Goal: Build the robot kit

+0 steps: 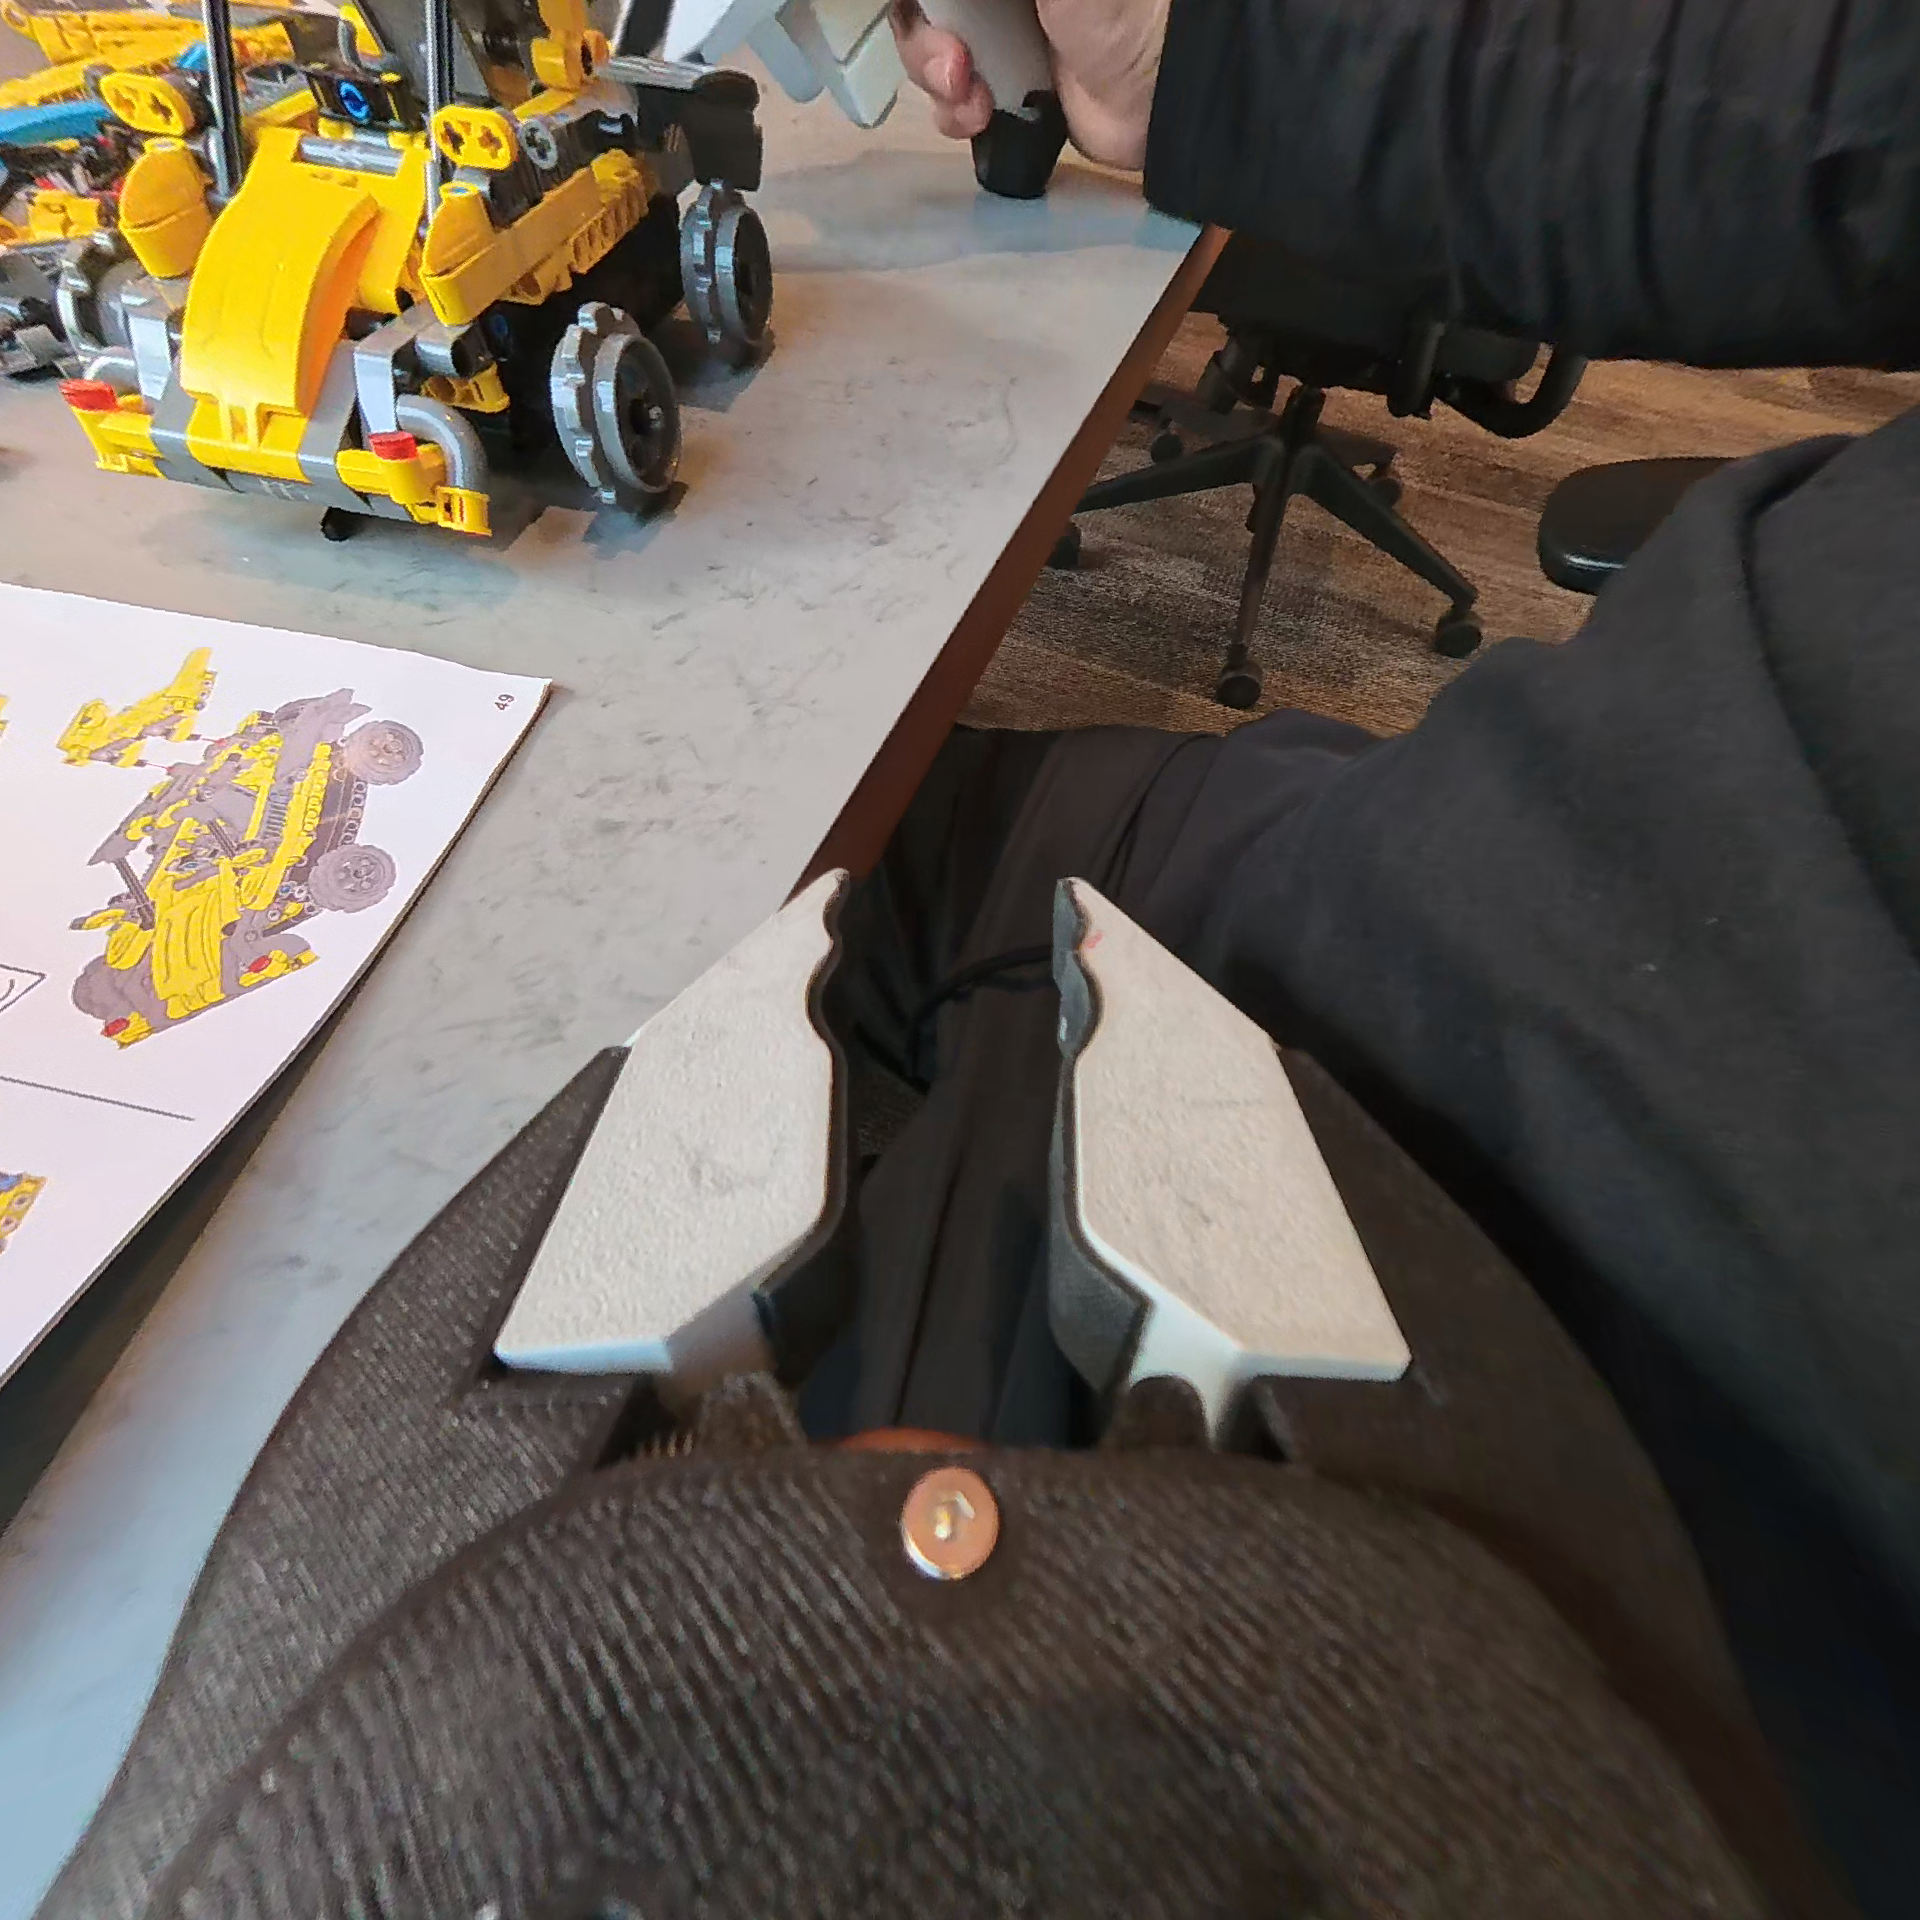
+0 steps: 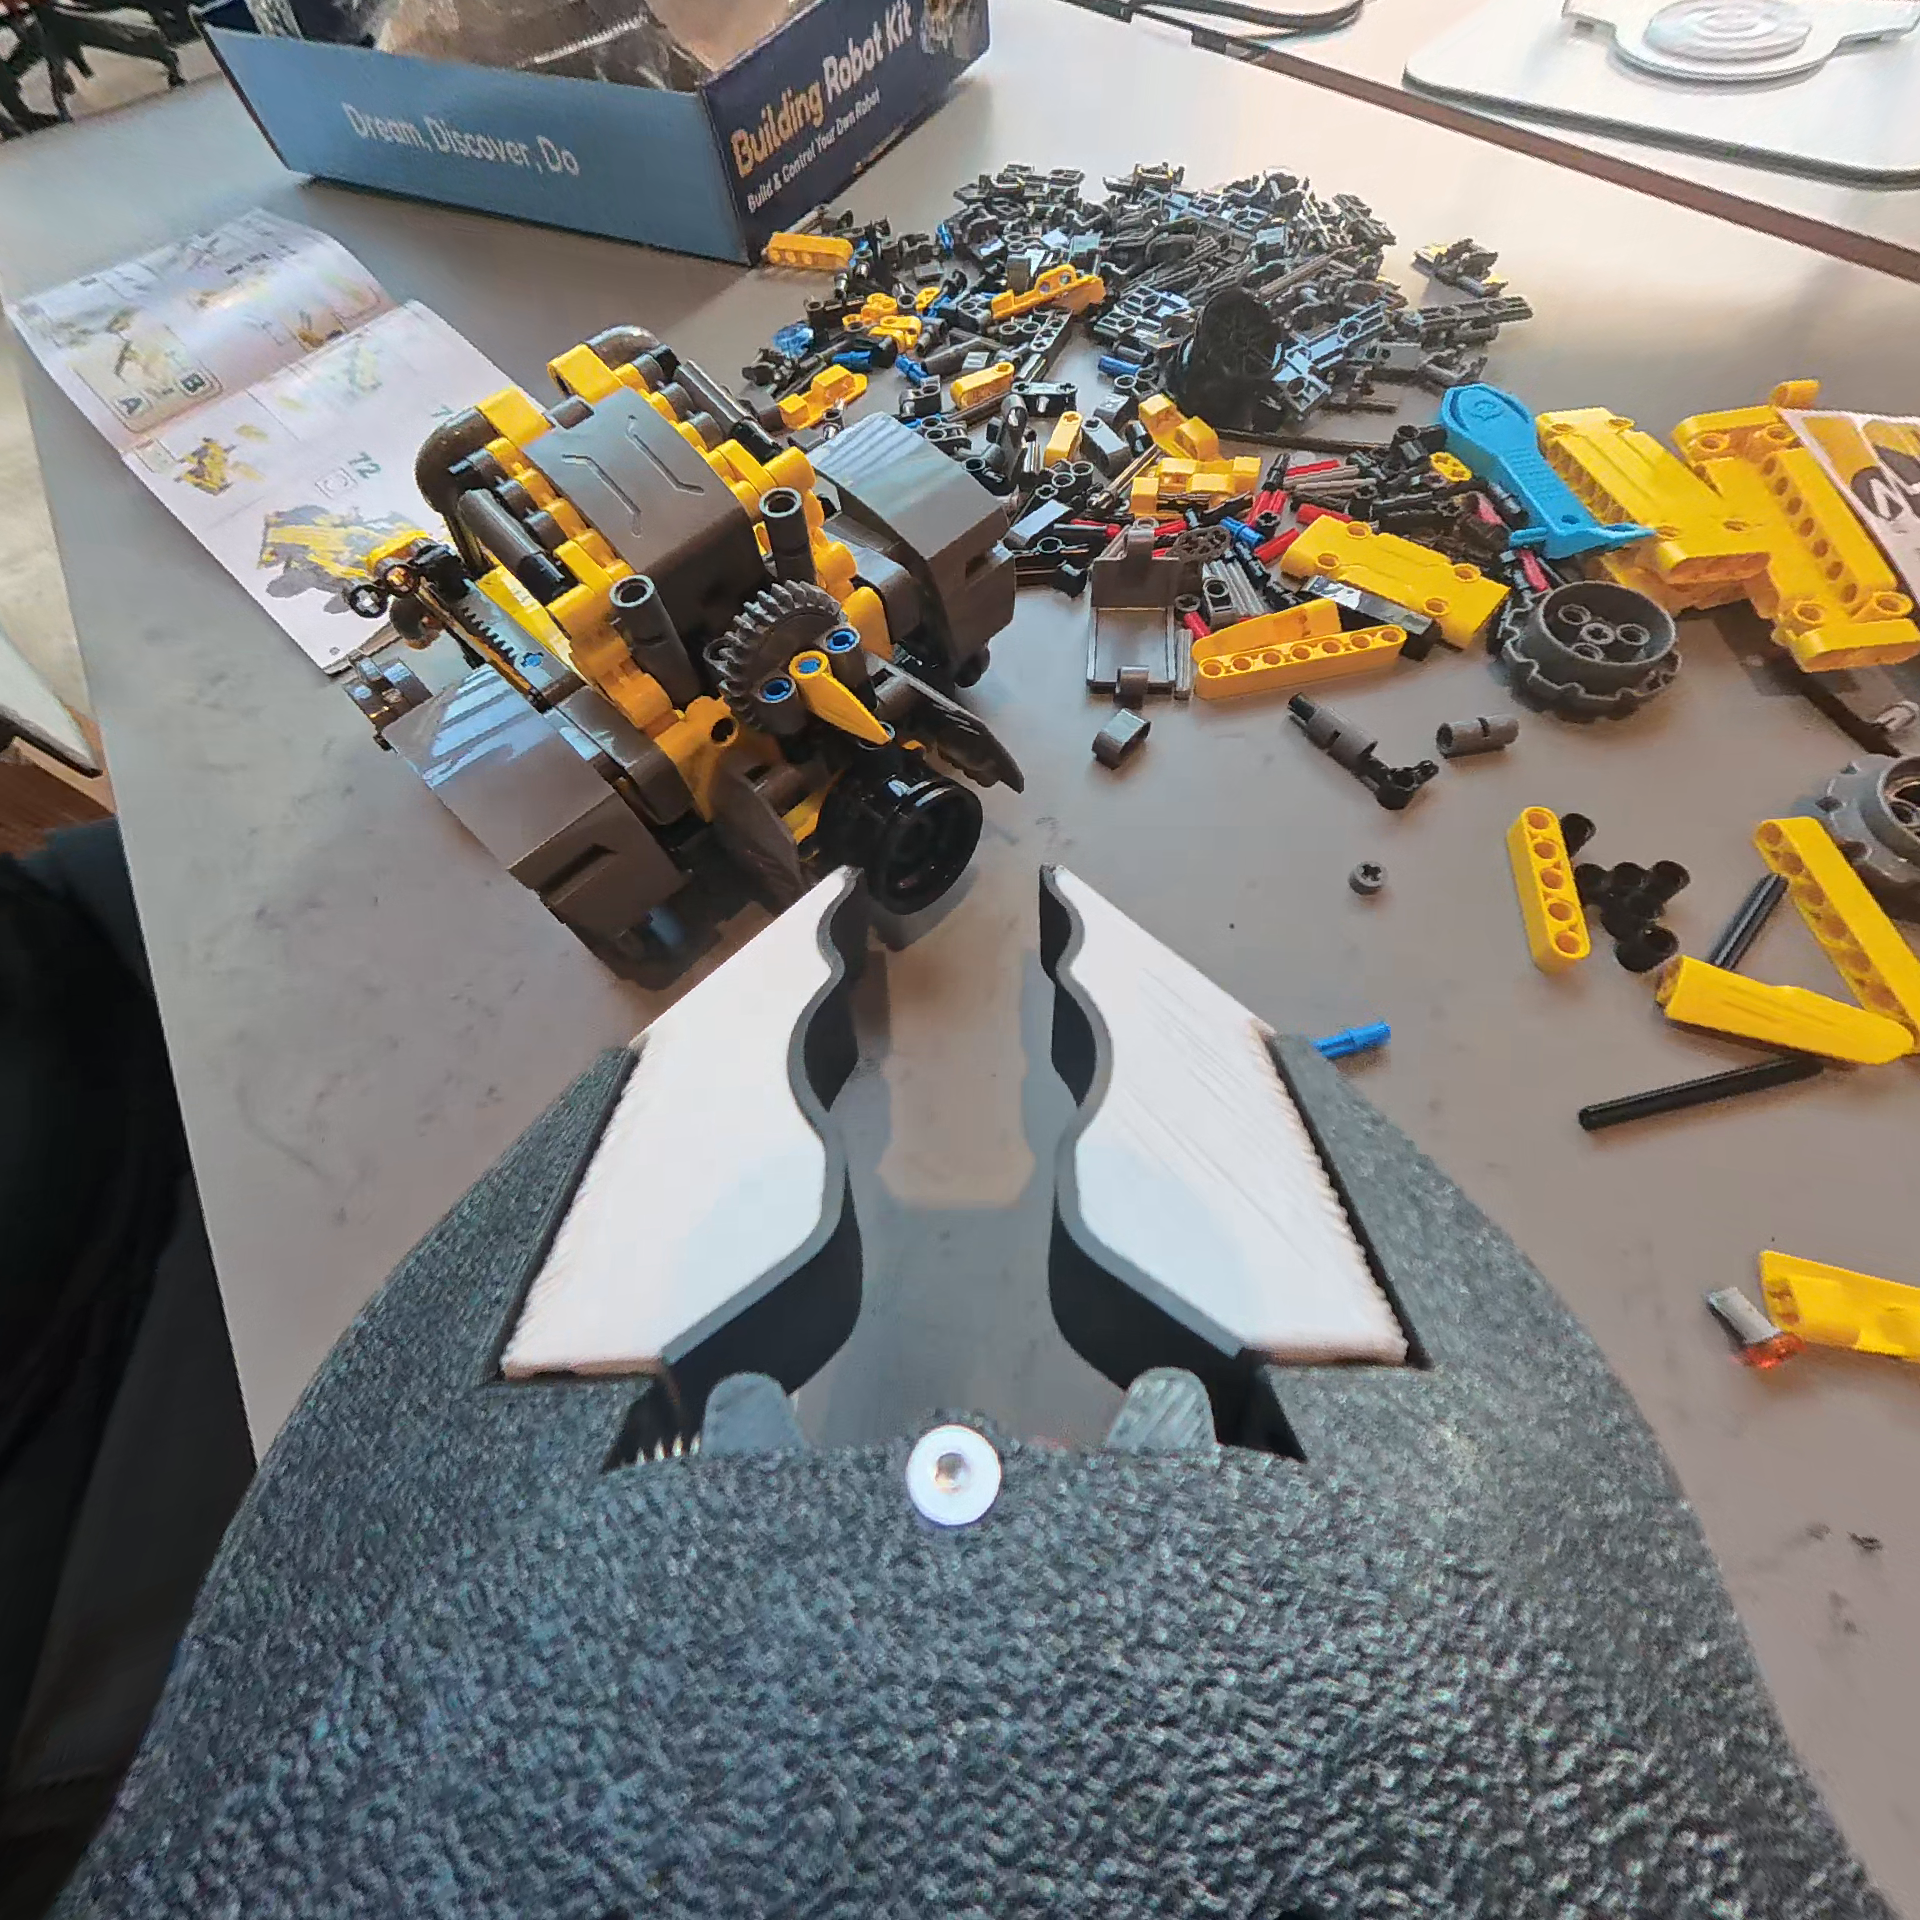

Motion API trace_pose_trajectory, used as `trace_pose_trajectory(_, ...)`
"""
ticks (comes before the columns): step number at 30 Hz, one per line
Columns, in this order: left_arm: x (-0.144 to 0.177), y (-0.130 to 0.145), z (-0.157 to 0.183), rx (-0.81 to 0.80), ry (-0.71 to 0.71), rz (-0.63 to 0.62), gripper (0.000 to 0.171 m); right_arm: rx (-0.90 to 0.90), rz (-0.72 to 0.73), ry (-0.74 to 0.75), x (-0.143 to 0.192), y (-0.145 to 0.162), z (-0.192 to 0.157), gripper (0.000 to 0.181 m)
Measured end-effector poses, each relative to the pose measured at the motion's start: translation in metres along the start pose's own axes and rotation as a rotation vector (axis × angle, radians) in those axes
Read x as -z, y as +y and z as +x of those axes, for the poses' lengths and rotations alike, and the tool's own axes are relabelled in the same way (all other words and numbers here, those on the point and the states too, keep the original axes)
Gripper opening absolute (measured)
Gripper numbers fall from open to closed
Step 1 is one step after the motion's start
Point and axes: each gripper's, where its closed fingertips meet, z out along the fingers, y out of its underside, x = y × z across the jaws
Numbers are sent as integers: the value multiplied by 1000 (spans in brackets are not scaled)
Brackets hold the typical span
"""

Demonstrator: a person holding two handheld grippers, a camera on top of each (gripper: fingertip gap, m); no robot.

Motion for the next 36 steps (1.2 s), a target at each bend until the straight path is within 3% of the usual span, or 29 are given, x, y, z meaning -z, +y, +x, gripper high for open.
trace_pose_trajectory(17,-13,0,8,63,60,7,33,42,182,28,21,-20,-2,29)
trace_pose_trajectory(24,-23,-3,14,11,55,5,33,53,177,37,20,-20,-2,37)
trace_pose_trajectory(30,-19,16,12,54,70,-92,34,58,135,139,16,-16,10,41)
trace_pose_trajectory(36,-2,14,1,89,44,-94,29,7,131,313,21,-14,37,55)
